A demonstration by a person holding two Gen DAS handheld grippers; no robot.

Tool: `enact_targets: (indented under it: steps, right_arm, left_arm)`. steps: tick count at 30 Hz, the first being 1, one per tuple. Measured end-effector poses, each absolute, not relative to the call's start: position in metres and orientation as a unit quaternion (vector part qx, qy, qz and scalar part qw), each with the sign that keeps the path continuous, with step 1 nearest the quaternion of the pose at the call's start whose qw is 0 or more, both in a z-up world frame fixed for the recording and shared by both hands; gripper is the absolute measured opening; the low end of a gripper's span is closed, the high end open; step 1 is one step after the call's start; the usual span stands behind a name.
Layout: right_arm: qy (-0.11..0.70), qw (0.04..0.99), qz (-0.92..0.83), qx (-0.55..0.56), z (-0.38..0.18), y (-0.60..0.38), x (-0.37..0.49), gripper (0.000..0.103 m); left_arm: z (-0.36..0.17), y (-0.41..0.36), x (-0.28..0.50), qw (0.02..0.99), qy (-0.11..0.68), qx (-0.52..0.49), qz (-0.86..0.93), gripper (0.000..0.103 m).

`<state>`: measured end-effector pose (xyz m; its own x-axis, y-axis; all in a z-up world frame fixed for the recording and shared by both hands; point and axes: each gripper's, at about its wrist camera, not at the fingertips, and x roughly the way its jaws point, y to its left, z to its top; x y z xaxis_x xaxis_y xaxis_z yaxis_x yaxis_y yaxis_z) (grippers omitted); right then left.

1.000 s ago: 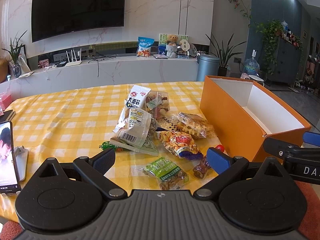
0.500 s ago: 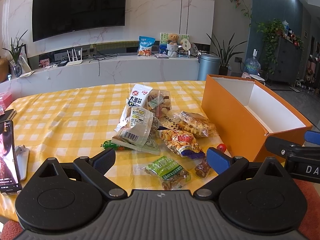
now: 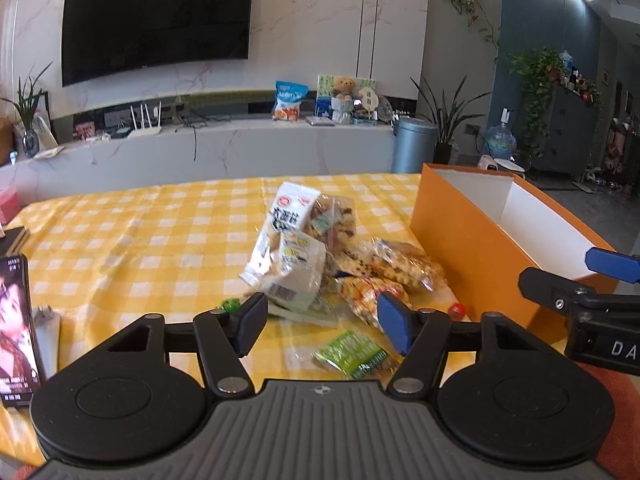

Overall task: Organize snacks
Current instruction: 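Grasp the white bread bag with the left gripper while the right grasps the orange chip bag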

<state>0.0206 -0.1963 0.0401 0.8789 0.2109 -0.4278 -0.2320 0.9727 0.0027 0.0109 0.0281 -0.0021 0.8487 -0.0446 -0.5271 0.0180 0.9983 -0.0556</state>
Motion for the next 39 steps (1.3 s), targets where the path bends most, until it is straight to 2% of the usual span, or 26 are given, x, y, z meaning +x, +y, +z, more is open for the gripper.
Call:
enact_targets:
  steps: [2, 5, 11, 20, 22, 23, 24, 36, 39]
  right_arm:
    - [0.212, 0.969, 0.124, -0.033, 0.041, -0.189, 0.025, 0.087]
    - [0.209, 0.968, 0.128, -0.054, 0.040, -0.179, 0.036, 0.076]
    - [0.219, 0.959, 0.157, -0.083, 0.034, -0.157, 0.059, 0.072]
    - [0.240, 0.946, 0.174, -0.128, 0.017, -0.136, 0.099, 0.070]
    - [0.249, 0.944, 0.174, -0.131, 0.013, -0.134, 0.109, 0.064]
    - [0.254, 0.942, 0.175, -0.131, 0.011, -0.133, 0.113, 0.057]
    - [0.257, 0.941, 0.176, -0.131, 0.009, -0.131, 0.117, 0.055]
    - [0.288, 0.935, 0.163, -0.126, -0.012, -0.126, 0.143, 0.057]
    - [0.288, 0.934, 0.164, -0.132, -0.015, -0.125, 0.146, 0.057]
  left_arm:
    - [-0.001, 0.031, 0.014, 0.962, 0.272, -0.025, -0.020, 0.071]
    - [0.001, 0.034, 0.020, 0.964, 0.263, -0.020, -0.023, 0.070]
    - [-0.002, 0.047, 0.035, 0.963, 0.268, -0.028, -0.030, 0.072]
    - [-0.016, 0.063, 0.062, 0.959, 0.283, -0.015, -0.021, 0.087]
    - [-0.018, 0.067, 0.071, 0.957, 0.289, -0.020, -0.025, 0.089]
    - [-0.020, 0.068, 0.075, 0.955, 0.293, -0.022, -0.028, 0.089]
    - [-0.021, 0.069, 0.080, 0.954, 0.297, -0.023, -0.031, 0.090]
    - [-0.047, 0.065, 0.127, 0.937, 0.344, -0.016, -0.059, 0.089]
    - [-0.052, 0.060, 0.133, 0.933, 0.354, -0.014, -0.059, 0.082]
